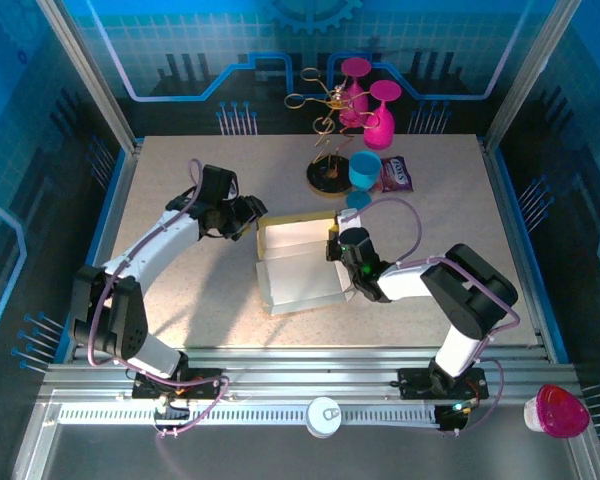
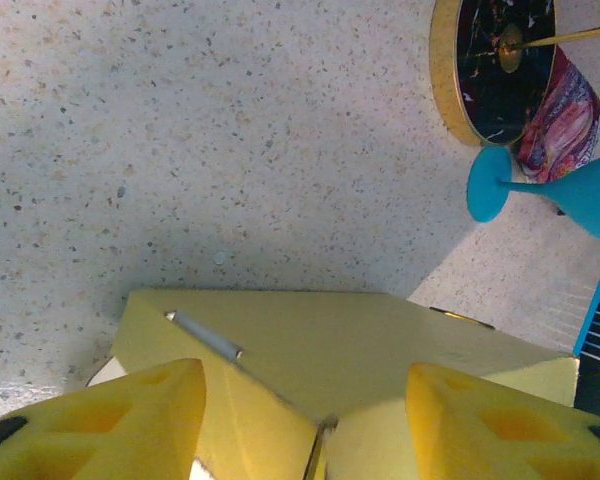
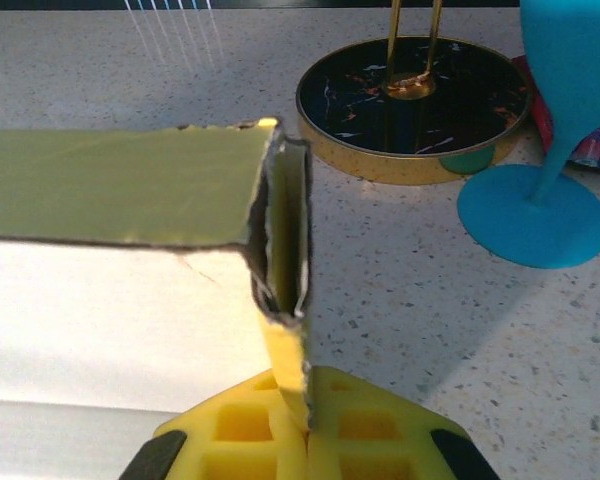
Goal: Fold the paper box
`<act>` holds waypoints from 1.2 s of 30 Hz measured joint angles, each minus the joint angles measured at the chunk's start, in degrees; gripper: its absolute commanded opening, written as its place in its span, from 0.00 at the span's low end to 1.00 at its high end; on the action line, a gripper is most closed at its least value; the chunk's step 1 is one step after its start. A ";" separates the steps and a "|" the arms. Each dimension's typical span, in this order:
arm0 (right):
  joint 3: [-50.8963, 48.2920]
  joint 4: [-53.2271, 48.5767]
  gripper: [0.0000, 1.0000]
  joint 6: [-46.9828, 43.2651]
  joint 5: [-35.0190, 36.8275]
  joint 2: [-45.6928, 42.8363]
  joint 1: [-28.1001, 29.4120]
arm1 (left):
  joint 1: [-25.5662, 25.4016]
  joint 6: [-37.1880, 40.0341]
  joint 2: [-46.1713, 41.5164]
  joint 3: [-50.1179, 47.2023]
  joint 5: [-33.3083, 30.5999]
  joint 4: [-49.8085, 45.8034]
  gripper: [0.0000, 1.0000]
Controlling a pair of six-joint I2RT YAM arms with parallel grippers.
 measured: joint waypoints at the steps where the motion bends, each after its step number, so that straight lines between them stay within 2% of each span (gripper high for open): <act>1: 0.26 -0.13 0.00 0.00 0.02 0.13 0.22 | 0.00 -0.15 -0.04 -0.15 0.13 0.20 0.61; 10: 0.55 -0.70 0.00 -0.55 0.61 0.17 0.76 | 2.25 -2.58 -4.11 -3.02 2.75 1.25 0.64; 17: 0.55 -0.61 0.00 -0.74 0.63 0.17 0.76 | 2.75 -10.64 -10.14 -12.59 4.90 4.87 0.77; 22: 0.55 -0.55 0.00 -1.18 0.61 0.17 0.74 | 5.60 -15.19 -10.01 -15.26 6.40 10.40 0.87; 31: 0.87 -0.74 0.00 -1.38 0.59 0.35 0.74 | 3.74 -16.02 -8.20 -14.91 9.38 17.18 0.86; 36: 1.22 -0.70 0.00 -1.38 0.48 0.70 0.74 | 3.43 -15.96 -5.42 -15.61 9.81 20.87 0.81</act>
